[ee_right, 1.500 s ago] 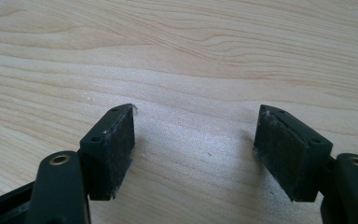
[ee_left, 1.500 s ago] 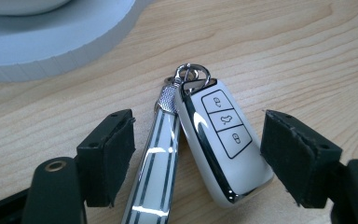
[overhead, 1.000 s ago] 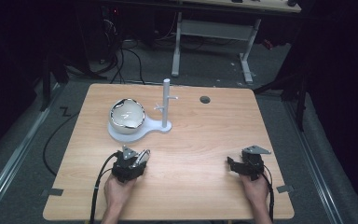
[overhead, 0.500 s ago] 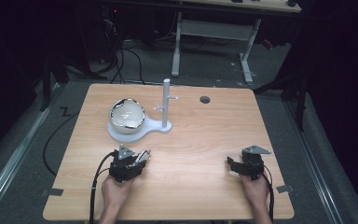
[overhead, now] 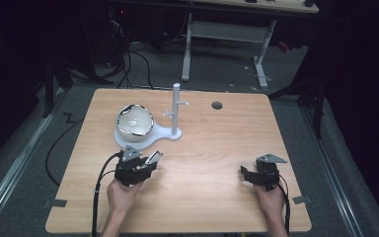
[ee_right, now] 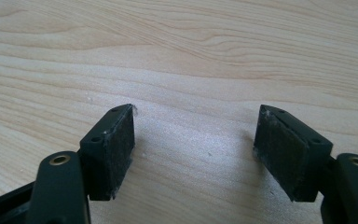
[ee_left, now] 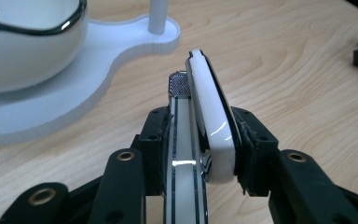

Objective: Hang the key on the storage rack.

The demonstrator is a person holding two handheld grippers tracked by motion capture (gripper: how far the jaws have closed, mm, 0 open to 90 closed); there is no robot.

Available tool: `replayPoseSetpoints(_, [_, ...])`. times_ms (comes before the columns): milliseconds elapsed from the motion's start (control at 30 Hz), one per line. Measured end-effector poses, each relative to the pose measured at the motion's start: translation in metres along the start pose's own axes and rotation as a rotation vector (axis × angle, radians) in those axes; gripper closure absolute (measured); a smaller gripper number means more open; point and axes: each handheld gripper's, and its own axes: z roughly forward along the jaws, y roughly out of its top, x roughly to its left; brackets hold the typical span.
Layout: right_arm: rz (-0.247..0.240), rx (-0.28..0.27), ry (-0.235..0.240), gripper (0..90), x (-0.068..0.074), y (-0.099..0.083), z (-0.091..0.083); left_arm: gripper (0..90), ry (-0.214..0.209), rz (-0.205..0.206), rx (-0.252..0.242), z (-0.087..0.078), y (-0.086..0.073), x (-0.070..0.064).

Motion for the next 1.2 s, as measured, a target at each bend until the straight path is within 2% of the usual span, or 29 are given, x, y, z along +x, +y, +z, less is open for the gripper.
replayPoseSetpoints(367, [0.000, 0.000, 0.002, 28.9, 0.000, 0.000, 0.000, 60.2, -0.013, 0.028, -0.023, -0.001, 0.021, -0.002])
replayPoseSetpoints(567, [-0.003, -0.001, 0.002, 28.9, 0.000, 0.000, 0.000, 60.2, -0.020, 0.052, -0.048, -0.007, 0.042, -0.001])
replayPoseSetpoints(800, [-0.002, -0.001, 0.002, 28.9, 0.000, 0.000, 0.000, 60.2, -0.034, 0.057, -0.090, -0.014, 0.061, 0.001])
replayPoseSetpoints(933, [-0.004, -0.001, 0.002, 28.9, 0.000, 0.000, 0.000, 60.2, -0.026, 0.072, -0.099, -0.016, 0.072, 0.001])
replayPoseSetpoints(1200, [-0.002, -0.001, 0.002, 28.9, 0.000, 0.000, 0.000, 60.2, -0.026, 0.065, -0.126, -0.017, 0.087, 0.005])
